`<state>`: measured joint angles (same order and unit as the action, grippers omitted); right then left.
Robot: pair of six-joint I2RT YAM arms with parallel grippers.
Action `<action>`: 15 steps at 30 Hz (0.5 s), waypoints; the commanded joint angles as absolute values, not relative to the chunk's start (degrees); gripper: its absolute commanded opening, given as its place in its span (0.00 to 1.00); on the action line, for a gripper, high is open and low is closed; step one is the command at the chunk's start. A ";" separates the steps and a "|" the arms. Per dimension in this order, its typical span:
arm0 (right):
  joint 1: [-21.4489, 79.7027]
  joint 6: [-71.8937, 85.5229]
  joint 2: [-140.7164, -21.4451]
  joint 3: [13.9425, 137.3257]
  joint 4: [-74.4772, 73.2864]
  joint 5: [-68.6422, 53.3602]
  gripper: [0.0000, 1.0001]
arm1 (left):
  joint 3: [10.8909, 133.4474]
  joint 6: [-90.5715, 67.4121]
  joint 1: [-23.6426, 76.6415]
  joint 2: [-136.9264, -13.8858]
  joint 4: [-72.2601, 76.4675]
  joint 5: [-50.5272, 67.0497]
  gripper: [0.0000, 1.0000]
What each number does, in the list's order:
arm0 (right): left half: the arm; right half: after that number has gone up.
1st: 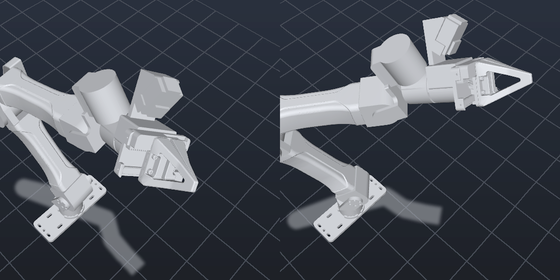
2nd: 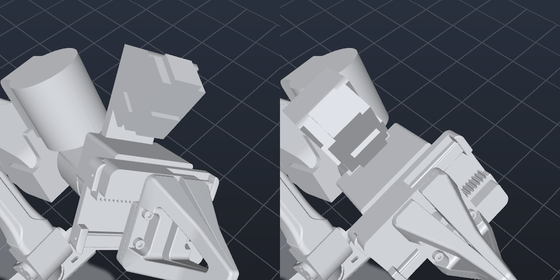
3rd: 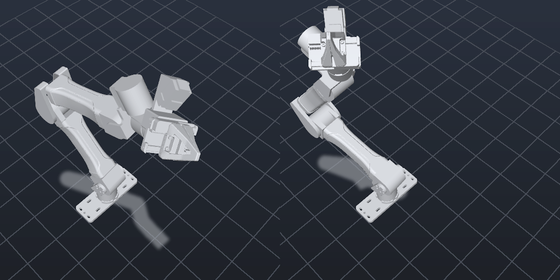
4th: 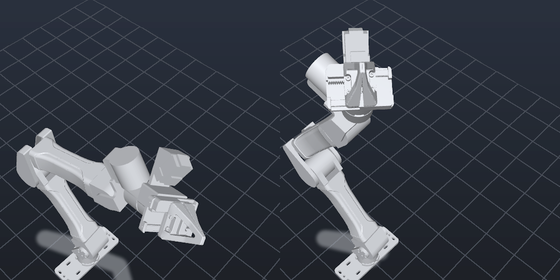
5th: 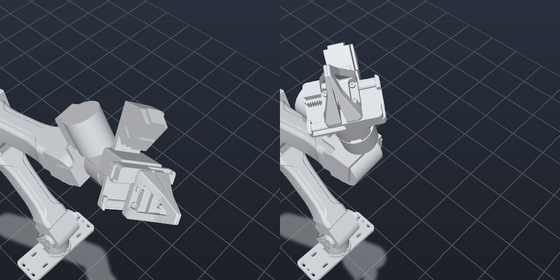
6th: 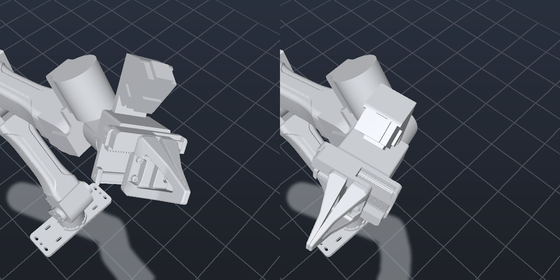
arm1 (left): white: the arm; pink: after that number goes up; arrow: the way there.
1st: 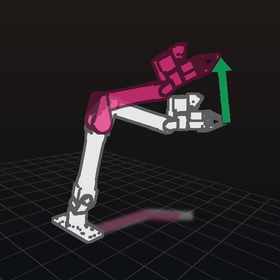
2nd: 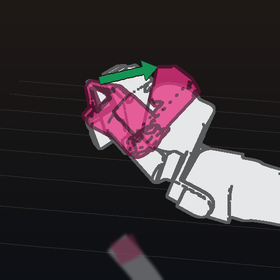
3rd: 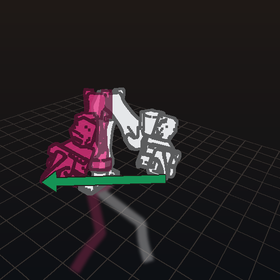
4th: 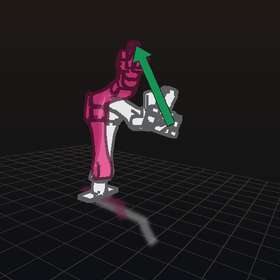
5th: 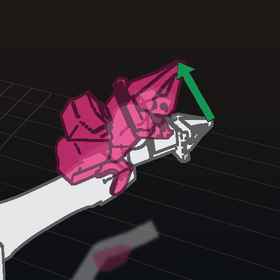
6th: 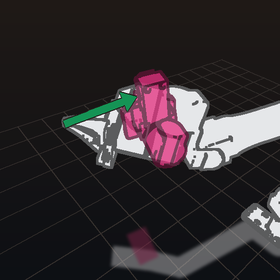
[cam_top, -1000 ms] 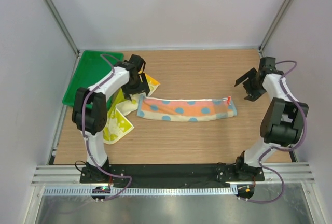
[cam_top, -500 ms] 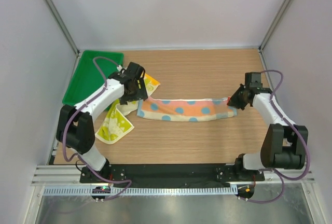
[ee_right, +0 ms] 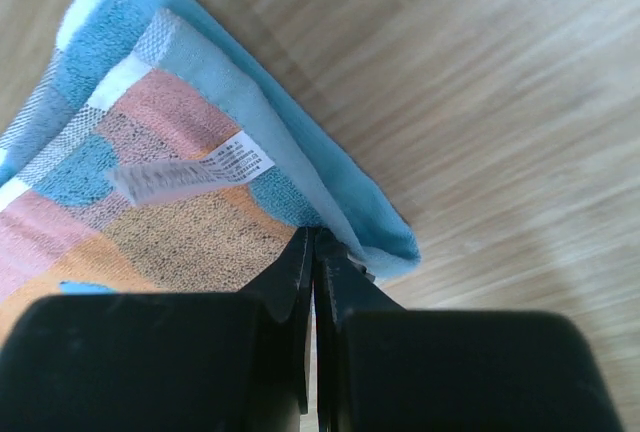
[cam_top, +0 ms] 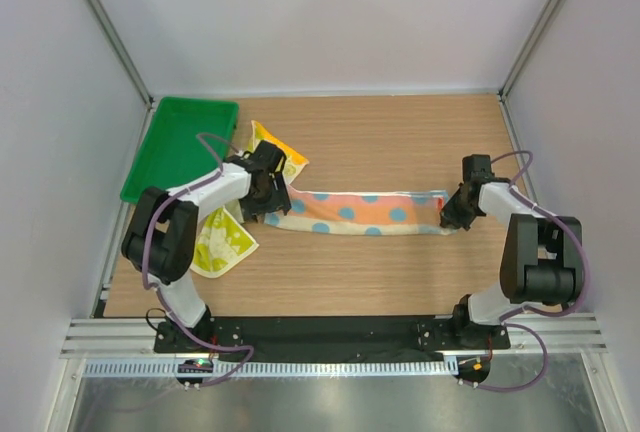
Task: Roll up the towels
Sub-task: Fold the towel
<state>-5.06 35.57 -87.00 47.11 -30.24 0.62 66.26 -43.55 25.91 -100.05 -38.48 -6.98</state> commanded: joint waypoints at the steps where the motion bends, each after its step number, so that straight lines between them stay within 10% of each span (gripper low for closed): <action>1: -5.27 36.83 -83.50 44.74 -31.90 5.36 0.05 | 63.38 -45.79 26.10 -100.37 -37.27 -7.38 0.75; 5: -5.27 37.00 -83.14 43.60 -32.52 8.00 0.11 | 59.17 -46.93 26.02 -98.88 -36.48 -7.38 0.73; 15: -5.27 36.56 -84.55 41.49 -30.67 6.94 0.12 | 57.39 -47.29 26.02 -99.67 -32.96 -8.79 0.31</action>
<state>-5.06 36.84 -84.29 43.62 -30.63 4.38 59.09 -46.33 25.98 -98.35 -35.46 -8.14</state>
